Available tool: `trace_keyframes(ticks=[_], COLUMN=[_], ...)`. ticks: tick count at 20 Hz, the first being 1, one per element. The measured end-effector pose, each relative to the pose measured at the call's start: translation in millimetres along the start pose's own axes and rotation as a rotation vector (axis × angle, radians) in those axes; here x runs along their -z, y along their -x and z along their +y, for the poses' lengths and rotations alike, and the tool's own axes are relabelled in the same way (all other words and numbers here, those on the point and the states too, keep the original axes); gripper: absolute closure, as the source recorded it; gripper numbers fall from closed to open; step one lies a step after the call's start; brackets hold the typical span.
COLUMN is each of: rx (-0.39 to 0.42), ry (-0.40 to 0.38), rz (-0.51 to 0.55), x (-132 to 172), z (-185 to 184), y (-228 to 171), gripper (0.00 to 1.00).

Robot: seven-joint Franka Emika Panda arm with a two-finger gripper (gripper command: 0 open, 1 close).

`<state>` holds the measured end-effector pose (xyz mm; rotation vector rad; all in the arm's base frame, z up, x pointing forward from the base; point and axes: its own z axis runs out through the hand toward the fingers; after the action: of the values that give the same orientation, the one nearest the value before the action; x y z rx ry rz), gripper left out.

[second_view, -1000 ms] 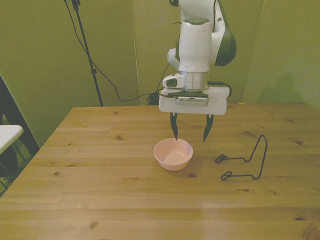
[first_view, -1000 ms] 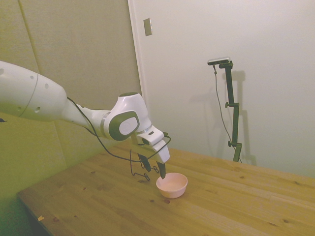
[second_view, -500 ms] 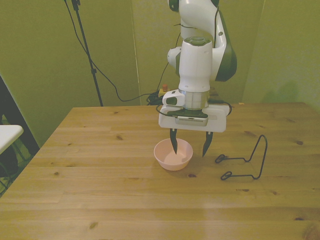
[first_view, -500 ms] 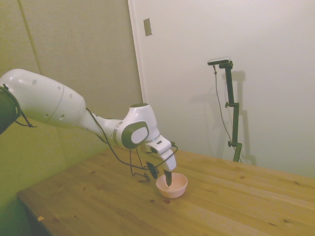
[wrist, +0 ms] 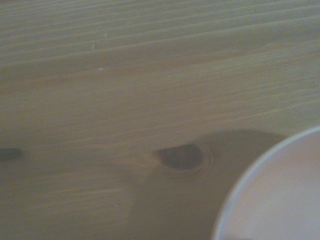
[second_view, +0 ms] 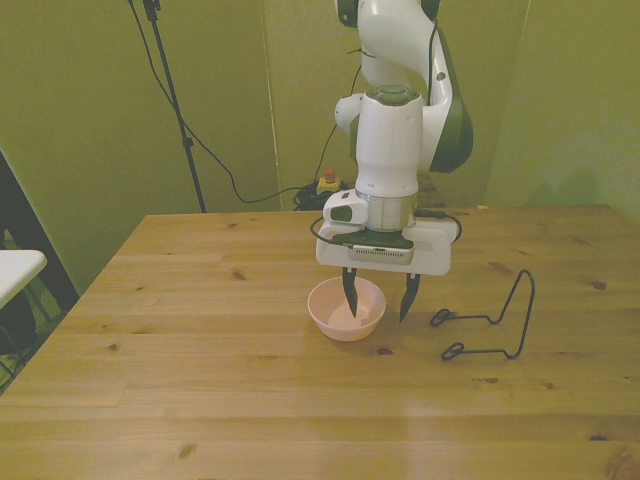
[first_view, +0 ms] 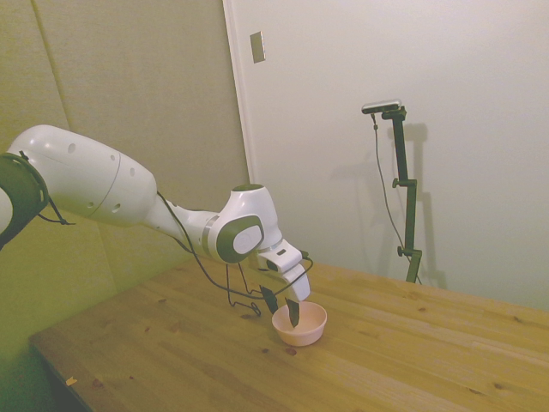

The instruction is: Load the bowl

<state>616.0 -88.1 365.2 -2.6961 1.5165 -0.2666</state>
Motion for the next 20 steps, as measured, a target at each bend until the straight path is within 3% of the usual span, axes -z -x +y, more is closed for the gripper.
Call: trace_keyframes(ticks=[15,20], rx=[-0.007,-0.008], ry=[-0.012,-0.044], rz=[-0.025,-0.034], x=[-5,10], z=[1,6], y=[-3,-15], gripper=[1.0,1.0])
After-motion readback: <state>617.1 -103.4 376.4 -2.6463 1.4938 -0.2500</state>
